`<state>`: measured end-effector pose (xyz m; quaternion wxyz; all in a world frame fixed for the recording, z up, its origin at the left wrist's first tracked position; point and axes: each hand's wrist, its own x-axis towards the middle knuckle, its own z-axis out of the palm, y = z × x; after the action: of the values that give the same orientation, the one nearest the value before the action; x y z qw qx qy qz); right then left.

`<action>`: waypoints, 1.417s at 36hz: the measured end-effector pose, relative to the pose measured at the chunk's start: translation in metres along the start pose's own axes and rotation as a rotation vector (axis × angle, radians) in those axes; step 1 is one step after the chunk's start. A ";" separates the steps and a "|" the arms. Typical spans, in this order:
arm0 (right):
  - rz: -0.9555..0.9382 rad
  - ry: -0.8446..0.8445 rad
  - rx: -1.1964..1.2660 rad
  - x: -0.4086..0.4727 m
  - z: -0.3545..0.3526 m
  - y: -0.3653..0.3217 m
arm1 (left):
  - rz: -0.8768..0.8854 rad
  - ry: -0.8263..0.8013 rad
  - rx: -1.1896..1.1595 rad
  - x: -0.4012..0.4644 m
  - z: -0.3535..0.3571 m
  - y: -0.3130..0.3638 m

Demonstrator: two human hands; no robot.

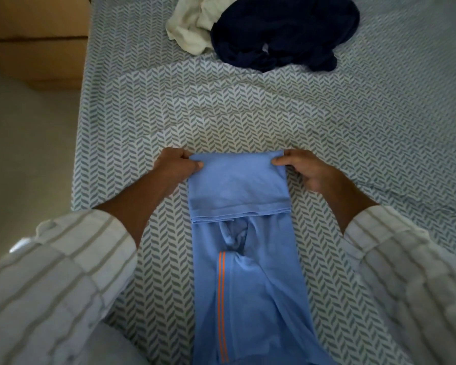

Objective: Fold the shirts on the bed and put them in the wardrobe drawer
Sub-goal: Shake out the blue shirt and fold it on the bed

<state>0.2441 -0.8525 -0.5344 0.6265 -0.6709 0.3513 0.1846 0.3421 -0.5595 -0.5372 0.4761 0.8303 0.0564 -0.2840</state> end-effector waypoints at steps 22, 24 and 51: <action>-0.716 0.168 -0.498 -0.241 -0.011 0.085 | 0.824 0.057 0.420 -0.233 -0.015 -0.051; -0.754 0.205 -0.584 -0.258 -0.010 0.114 | 0.933 0.038 0.451 -0.252 -0.011 -0.067; -0.840 0.518 -1.008 -0.285 0.050 0.221 | 1.078 -0.098 0.841 -0.303 0.060 -0.144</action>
<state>-0.0971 -0.7282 -0.5029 0.1537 -0.9806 0.0721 -0.0980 0.0120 -0.4778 -0.5102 0.1902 0.8429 -0.5016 -0.0422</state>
